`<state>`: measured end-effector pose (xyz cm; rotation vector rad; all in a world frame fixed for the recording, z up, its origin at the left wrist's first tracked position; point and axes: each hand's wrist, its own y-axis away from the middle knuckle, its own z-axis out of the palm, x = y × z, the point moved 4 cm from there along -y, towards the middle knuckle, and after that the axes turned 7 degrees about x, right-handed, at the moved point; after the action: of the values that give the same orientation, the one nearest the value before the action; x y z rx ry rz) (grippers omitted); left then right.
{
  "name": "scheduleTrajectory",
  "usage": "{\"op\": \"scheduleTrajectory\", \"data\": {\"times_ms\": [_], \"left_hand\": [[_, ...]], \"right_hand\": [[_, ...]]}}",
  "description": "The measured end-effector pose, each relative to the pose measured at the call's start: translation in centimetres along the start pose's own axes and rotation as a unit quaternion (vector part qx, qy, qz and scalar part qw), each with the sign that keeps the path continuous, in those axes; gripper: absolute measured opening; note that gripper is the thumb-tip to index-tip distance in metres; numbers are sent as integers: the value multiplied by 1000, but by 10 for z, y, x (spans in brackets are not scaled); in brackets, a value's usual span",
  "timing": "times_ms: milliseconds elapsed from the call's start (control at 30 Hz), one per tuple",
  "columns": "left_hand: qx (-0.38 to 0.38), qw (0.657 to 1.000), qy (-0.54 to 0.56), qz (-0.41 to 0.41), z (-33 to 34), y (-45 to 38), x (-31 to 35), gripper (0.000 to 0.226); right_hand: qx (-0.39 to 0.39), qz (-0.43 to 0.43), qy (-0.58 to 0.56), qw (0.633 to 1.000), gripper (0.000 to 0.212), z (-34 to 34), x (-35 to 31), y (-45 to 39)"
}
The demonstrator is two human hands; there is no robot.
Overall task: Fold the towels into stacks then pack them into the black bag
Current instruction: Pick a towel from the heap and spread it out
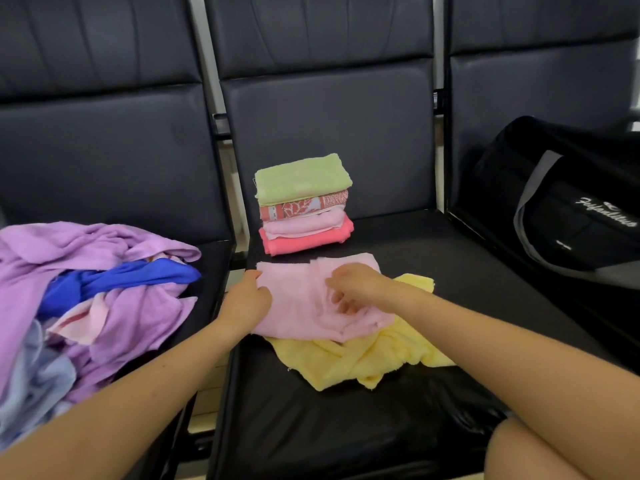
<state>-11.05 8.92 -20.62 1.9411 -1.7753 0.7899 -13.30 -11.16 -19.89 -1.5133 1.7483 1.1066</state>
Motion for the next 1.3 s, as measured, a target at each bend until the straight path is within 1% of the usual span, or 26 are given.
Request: {"op": "scheduleTrajectory", "data": {"times_ms": [33, 67, 100, 133, 200, 233, 300, 333, 400, 433, 467, 567, 667, 700, 767, 833, 900, 967, 1033, 1100, 1200, 1233, 1267, 1300], "left_hand": [[-1, 1000, -10, 9, 1, 0, 1, 48], [-2, 1000, -17, 18, 1, 0, 2, 49], [-1, 999, -23, 24, 2, 1, 3, 49], [2, 999, -30, 28, 3, 2, 5, 50], [28, 998, -45, 40, 1, 6, 10, 51], [55, 995, -57, 55, -2, 8, 13, 51], [120, 982, -80, 119, -7, 12, 22, 50], [140, 975, -80, 156, -8, 13, 27, 49], [138, 969, -62, 198, -3, 15, 34, 45], [121, 971, -49, 202, 1, 16, 37, 43], [98, 976, -34, 193, 7, 17, 40, 40], [21, 992, 14, 127, 28, 17, 43, 37], [-50, 997, 36, 46, 46, 14, 44, 40], [-61, 997, 33, 34, 50, 13, 44, 41], [-65, 997, 29, 24, 56, 12, 45, 43], [-57, 998, 20, 22, 58, 12, 45, 44], [-51, 998, 17, 21, 61, 11, 44, 44], [-54, 998, 36, 16, 61, 12, 45, 45], [-63, 995, 84, -1, 60, 13, 47, 42], [-72, 986, 149, -20, 58, 12, 47, 35], [-55, 978, 200, -23, 51, 6, 46, 19], [-43, 968, 242, -47, 46, 5, 45, 19], [-41, 947, 306, -90, 42, 5, 44, 23], [-54, 914, 378, -137, 39, 6, 41, 29]], "right_hand": [[-26, 7, 25, 999, 14, 6, 3, 1], [-31, 2, 38, 999, 22, 8, 4, 1], [-22, -9, 34, 999, 29, 6, 4, 2], [-4, -23, 18, 1000, 29, 2, 3, 1], [51, -57, -21, 997, 24, -11, 5, 0], [86, -70, -34, 993, 22, -19, 8, -1], [161, -81, -43, 983, 19, -35, 16, -5], [197, -79, -38, 976, 18, -43, 21, -6], [248, -60, -2, 967, 16, -56, 30, -7], [253, -41, 20, 966, 13, -59, 36, -8], [241, -14, 36, 970, 12, -60, 42, -10], [158, 83, 62, 982, 28, -49, 53, -8], [109, 138, 44, 983, 45, -39, 50, 1], [103, 145, 41, 983, 44, -37, 48, 3], [91, 136, 32, 986, 40, -34, 47, 4], [86, 100, -27, 991, 37, -32, 47, 1], [99, 65, -86, 989, 24, -33, 47, 1], [123, 38, -108, 986, 13, -38, 42, 3], [153, 22, -113, 981, 15, -43, 35, 3], [175, -1, -110, 978, 20, -48, 25, 4], [182, -50, -116, 975, 22, -49, 0, 10], [172, -55, -135, 974, 22, -46, -8, 13], [147, -51, -159, 975, 22, -40, -14, 16], [110, -39, -182, 976, 24, -31, -20, 18]]}}
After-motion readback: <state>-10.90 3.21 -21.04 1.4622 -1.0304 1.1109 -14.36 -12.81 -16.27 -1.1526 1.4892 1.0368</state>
